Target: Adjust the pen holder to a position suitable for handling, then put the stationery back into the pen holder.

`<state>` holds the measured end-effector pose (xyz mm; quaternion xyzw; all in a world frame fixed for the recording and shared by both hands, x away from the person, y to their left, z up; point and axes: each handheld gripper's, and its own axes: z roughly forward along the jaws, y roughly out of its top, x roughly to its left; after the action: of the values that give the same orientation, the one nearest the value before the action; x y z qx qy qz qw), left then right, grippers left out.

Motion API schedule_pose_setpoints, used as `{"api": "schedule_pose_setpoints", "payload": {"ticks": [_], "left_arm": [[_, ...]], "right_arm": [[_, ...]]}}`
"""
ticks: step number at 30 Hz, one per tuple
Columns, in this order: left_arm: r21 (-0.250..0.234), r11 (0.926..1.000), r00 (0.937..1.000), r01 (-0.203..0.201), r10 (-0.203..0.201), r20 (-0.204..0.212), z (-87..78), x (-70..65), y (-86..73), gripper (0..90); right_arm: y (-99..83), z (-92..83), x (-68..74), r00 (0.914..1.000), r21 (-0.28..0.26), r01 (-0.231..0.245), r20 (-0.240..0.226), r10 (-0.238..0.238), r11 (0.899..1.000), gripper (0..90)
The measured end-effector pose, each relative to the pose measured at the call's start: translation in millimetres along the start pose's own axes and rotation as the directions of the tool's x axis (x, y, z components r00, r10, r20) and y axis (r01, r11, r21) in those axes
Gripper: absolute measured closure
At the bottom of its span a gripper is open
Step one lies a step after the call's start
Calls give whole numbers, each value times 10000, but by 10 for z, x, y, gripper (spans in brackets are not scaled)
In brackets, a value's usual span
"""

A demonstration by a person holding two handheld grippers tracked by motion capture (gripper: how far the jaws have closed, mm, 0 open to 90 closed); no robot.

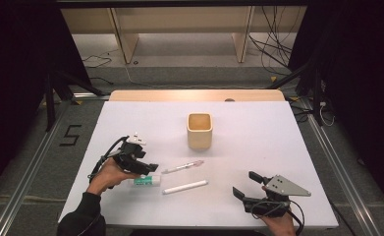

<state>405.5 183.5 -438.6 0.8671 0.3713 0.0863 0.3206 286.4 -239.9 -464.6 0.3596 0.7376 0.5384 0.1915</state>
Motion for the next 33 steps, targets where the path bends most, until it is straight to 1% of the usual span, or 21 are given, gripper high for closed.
{"api": "schedule_pose_setpoints", "payload": {"ticks": [2, 6, 10, 11, 13, 14, 16, 17, 18, 19, 20, 22, 23, 24, 25, 26, 27, 28, 29, 30, 33], "left_arm": [[23, 10000, 9999, -80, 79, 80, -7, -6, 1, 255], [443, 9963, 9973, -734, 730, 106, -18, -53, 5, 249], [606, 9939, 9956, -920, 908, 220, -30, -78, 7, 248], [732, 9914, 9940, -1081, 1066, 239, -43, -103, 6, 250], [834, 9896, 9930, -1176, 1160, 240, -50, -111, 6, 251], [1013, 9854, 9906, -1365, 1350, 221, -62, -125, 0, 251], [1092, 9837, 9897, -1427, 1411, 227, -66, -136, -6, 251], [1264, 9800, 9881, -1539, 1514, 288, -69, -154, -17, 251], [1264, 9800, 9881, -1539, 1514, 288, -69, -154, -17, 251], [1562, 9715, 9840, -1784, 1759, 298, -66, -165, -26, 251], [1562, 9715, 9840, -1784, 1759, 298, -66, -165, -26, 251], [1841, 9628, 9802, -1976, 1959, 274, -58, -176, -36, 251], [1946, 9593, 9789, -2045, 2007, 393, -56, -184, -42, 251], [1946, 9593, 9789, -2045, 2007, 393, -56, -184, -42, 251], [2055, 9546, 9764, -2159, 2103, 489, -49, -180, -51, 251], [2055, 9546, 9764, -2159, 2103, 489, -49, -180, -51, 251], [2213, 9506, 9760, -2178, 2109, 547, -27, -185, -71, 251], [2213, 9506, 9760, -2178, 2109, 547, -27, -185, -71, 252], [2339, 9444, 9729, -2311, 2236, 586, -21, -178, -78, 253], [2400, 9436, 9736, -2281, 2198, 609, -16, -179, -86, 253], [2659, 9336, 9707, -2400, 2331, 578, 1, -156, -97, 256]], "right_arm": [[-2, 2, -6, 10000, -1, -6, 6, 6, 10000, 209], [-7, -4, -15, 10000, 42, -39, 17, 39, 10000, 209], [-14, -6, -21, 10000, 50, -68, 33, 68, 10000, 209], [-14, -8, -25, 10000, 49, -85, 38, 84, 10000, 208], [-13, -9, -26, 10000, 40, -79, 42, 79, 10000, 209], [-12, -8, -26, 10000, 46, -81, 46, 80, 10000, 209], [-12, -6, -25, 10000, 57, -75, 48, 75, 10000, 209], [-12, -3, -19, 10000, 65, -39, 33, 39, 10000, 209], [-11, -2, -17, 10000, 72, -9, 37, 9, 10000, 209], [-10, 0, -15, 10000, 76, -13, 29, 13, 10000, 209], [-11, 2, -14, 10000, 85, -22, 29, 21, 10000, 209], [-12, 2, -14, 10000, 92, -21, 29, 20, 10000, 209], [-13, -3, -12, 10000, 107, -19, 38, 19, 9999, 209], [-13, -3, -12, 10000, 107, -19, 38, 19, 9999, 209], [-14, -8, -14, 10000, 85, -42, 56, 41, 10000, 209], [-13, -9, -14, 10000, 82, -45, 61, 45, 10000, 209], [-12, -9, -13, 10000, 81, -40, 59, 39, 10000, 209], [-12, -7, -12, 10000, 90, -23, 53, 23, 10000, 209], [-11, -4, -7, 10000, 102, -23, 42, 23, 9999, 209], [-11, -4, -7, 10000, 102, -23, 42, 23, 9999, 209], [-12, 5, -3, 10000, 134, -4, 3, 4, 9999, 209]]}}
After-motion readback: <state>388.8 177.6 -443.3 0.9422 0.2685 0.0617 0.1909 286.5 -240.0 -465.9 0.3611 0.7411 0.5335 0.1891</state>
